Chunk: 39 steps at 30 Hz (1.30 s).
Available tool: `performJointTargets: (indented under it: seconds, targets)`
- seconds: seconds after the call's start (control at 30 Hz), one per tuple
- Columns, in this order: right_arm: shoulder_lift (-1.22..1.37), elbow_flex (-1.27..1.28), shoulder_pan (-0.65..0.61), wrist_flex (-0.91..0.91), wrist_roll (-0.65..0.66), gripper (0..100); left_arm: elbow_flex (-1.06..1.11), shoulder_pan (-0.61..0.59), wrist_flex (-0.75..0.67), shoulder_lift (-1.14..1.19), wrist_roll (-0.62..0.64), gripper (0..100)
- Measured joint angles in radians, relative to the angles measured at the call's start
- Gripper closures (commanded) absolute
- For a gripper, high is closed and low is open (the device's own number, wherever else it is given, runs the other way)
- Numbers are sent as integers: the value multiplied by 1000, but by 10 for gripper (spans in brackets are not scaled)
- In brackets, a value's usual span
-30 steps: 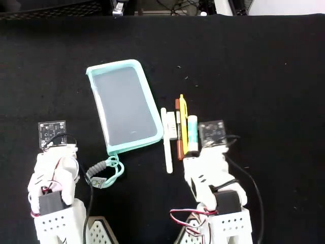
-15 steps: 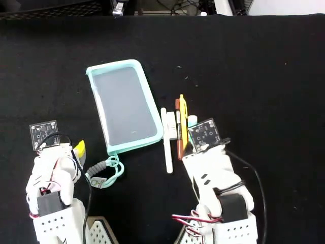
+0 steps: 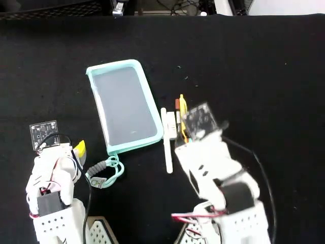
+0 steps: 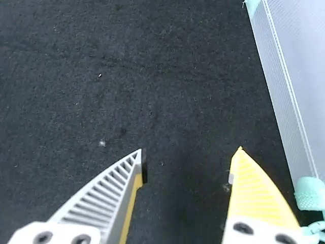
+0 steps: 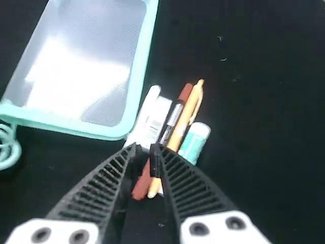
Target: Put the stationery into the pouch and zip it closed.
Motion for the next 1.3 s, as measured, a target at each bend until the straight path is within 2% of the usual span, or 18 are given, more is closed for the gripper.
performJointTargets:
  seconds: [0.1,0.27,0.6,0.8,1.03,1.3]
  targets:
    - [189,-29,-34,-51,-29,952,0,0,0,0,0,720]
    - [361,-29,-71,-270,-41,949,0,0,0,0,0,720]
    - [615,-31,-348,-430,-38,949,0,0,0,0,0,720]
    - [896,-54,-365,-552,-40,949,0,0,0,0,0,720]
    - [1194,-275,-439,-562,-38,949,0,0,0,0,0,720]
    - [1361,-439,-322,-443,-40,952,0,0,-23,0,0,720]
